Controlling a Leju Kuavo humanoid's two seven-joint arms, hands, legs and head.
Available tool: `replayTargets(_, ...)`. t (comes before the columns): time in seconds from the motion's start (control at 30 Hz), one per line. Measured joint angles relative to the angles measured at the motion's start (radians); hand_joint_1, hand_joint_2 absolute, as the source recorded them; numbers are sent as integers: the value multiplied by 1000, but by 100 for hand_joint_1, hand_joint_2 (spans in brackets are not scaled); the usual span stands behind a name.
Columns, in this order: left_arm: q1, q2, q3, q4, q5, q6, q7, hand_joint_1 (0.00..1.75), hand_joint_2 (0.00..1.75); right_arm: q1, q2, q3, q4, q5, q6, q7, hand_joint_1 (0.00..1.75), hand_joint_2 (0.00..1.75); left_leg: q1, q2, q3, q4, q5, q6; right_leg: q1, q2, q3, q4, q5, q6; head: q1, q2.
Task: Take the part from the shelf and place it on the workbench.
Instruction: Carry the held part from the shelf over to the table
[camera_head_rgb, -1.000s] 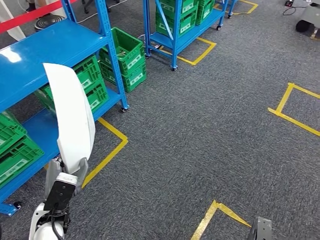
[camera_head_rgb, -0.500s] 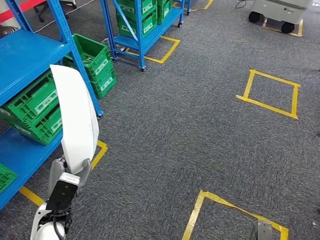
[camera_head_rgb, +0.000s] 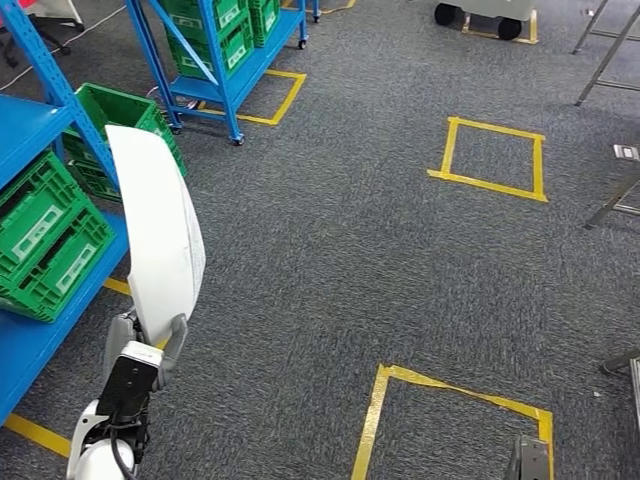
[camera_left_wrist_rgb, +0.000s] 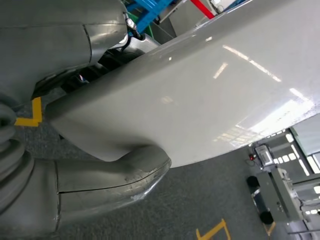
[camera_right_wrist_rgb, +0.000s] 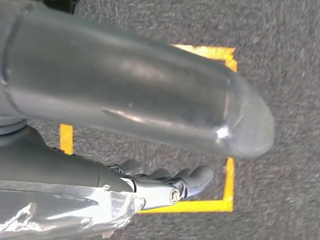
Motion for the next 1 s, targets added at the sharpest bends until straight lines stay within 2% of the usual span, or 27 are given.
replayTargets(0.07,-1,1,0,0,5,-3,-1,175,175,-1,-1,-4,0,3,0,-1,0,0,3,-33,-17,41,-31,-9,-4,21,2,-7,4,-13,-3,0)
replayTargets(0.13,0,3,1,0,10,-7,-3,175,175,-6,-1,-9,1,8,-2,-3,0,0,5,-78,-75,160,-89,-12,-7,43,3,-9,5,-22,-8,0)
replayTargets(0.17,1,5,2,1,14,-8,-4,175,175,-8,-1,-12,1,12,-4,-3,0,0,5,-88,-111,227,-113,-12,-8,56,2,-9,5,-25,-9,0)
replayTargets(0.2,1,7,3,2,18,-10,-5,175,175,-9,-1,-14,1,15,-6,-4,0,0,5,-92,-137,271,-121,-13,-8,70,3,-9,4,-26,-9,0)
replayTargets(0.23,1,8,5,2,23,-11,-8,175,175,-9,-1,-16,1,18,-8,-4,0,0,5,-94,-149,284,-110,-13,-8,84,3,-9,4,-26,-9,0)
replayTargets(0.27,1,9,6,2,29,-12,-13,175,175,-9,0,-17,2,20,-12,-4,0,0,6,-97,-140,256,-81,-12,-9,99,4,-8,3,-25,-9,0)
replayTargets(0.3,2,10,8,2,34,-12,-18,175,175,-9,2,-18,3,22,-17,-4,0,0,7,-107,-115,199,-44,-12,-11,114,5,-8,3,-23,-9,0)
replayTargets(0.33,2,10,10,2,40,-13,-24,175,175,-9,4,-19,4,23,-23,-5,0,0,11,-129,-83,129,-13,-12,-11,129,4,-5,1,-17,-10,0)
replayTargets(0.37,3,10,13,2,44,-15,-30,175,175,-9,6,-21,5,24,-29,-6,0,0,14,-149,-55,70,5,-12,-11,143,1,-1,-2,-12,-10,0)
replayTargets(0.4,4,11,15,2,47,-16,-35,175,175,-9,8,-22,5,25,-34,-7,0,0,15,-165,-36,30,11,-10,-12,155,-2,0,-5,-6,-11,0)
replayTargets(0.43,6,12,18,3,49,-18,-39,175,175,-7,9,-23,5,26,-37,-8,0,0,16,-171,-28,11,8,-5,-12,165,-5,5,-5,-1,-12,0)
replayTargets(0.5,8,12,22,3,50,-21,-43,175,175,0,11,-24,5,27,-41,-8,0,0,14,-154,-21,7,3,9,-14,171,-8,10,-2,5,-12,0)
replayTargets(0.57,9,12,25,3,48,-26,-46,175,175,2,15,-25,5,30,-41,-8,0,0,11,-135,-5,6,-3,26,-9,117,-27,48,-12,10,-9,0)
replayTargets(0.63,13,11,29,3,41,-31,-50,175,175,-4,20,-25,6,33,-42,-9,0,0,6,-111,14,6,-17,36,-6,52,-87,155,-47,16,-8,0)
replayTargets(0.7,18,11,33,3,32,-35,-54,175,175,-6,22,-25,6,36,-44,-9,0,0,4,-88,33,6,-34,37,-7,40,-166,274,-83,19,-8,0)
replayTargets(0.73,20,11,34,3,29,-36,-56,175,175,-4,23,-25,7,37,-45,-9,0,0,4,-77,45,6,-44,36,-8,39,-189,297,-85,19,-7,0)
replayTargets(0.77,21,10,36,3,28,-37,-57,175,175,-2,23,-25,7,38,-46,-9,0,0,5,-66,59,6,-56,34,-7,37,-194,284,-73,18,-7,0)
replayTargets(0.8,21,10,38,3,28,-38,-57,175,175,0,23,-25,7,38,-46,-9,0,0,5,-54,77,6,-69,32,-7,31,-182,238,-49,16,-7,0)
replayTargets(0.87,22,8,41,3,27,-39,-57,175,175,0,24,-26,8,38,-46,-9,0,0,4,-32,110,4,-100,24,-3,-10,-140,112,25,8,-6,0)
replayTargets(0.9,22,7,43,3,26,-39,-58,175,175,-1,25,-26,8,39,-47,-9,0,0,2,-22,123,0,-114,19,1,-26,-123,71,46,2,-6,0)
replayTargets(0.93,22,7,44,3,26,-40,-58,175,175,-2,26,-26,8,39,-47,-9,0,0,0,-13,136,-8,-124,12,5,-35,-114,48,58,-4,-5,0)
replayTargets(1.0,20,6,45,2,24,-42,-59,175,175,-3,28,-26,9,40,-48,-9,0,0,-2,-2,158,-19,-117,-6,7,-16,-100,37,45,-16,-4,0)
